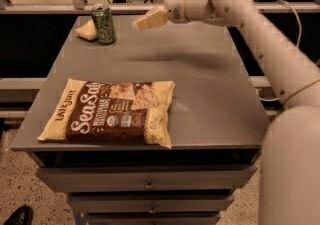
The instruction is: Move green can near sponge
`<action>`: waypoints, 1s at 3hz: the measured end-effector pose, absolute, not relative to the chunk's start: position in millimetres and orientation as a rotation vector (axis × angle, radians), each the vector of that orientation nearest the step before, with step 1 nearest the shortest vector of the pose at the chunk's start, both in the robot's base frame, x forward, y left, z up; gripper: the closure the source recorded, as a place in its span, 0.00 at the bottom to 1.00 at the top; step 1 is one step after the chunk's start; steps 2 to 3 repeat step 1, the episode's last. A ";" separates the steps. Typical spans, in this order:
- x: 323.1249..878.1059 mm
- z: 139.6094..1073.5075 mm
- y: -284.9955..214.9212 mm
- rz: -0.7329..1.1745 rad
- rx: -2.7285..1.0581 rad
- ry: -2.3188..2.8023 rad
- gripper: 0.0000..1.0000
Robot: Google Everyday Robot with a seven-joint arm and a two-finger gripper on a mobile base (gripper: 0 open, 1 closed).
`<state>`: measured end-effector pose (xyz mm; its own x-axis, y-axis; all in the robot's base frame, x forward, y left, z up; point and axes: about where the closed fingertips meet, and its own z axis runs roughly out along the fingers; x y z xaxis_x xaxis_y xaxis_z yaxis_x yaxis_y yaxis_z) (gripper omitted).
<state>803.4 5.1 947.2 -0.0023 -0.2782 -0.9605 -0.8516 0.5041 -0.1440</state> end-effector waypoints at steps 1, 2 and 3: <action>769.6 984.9 -84.1 0.421 -1.018 1.567 0.00; 769.6 984.9 -84.1 0.421 -1.018 1.567 0.00; 769.6 984.9 -84.1 0.421 -1.018 1.567 0.00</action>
Offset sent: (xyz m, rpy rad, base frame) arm 0.0000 0.0000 0.0000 0.0000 0.0000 0.0000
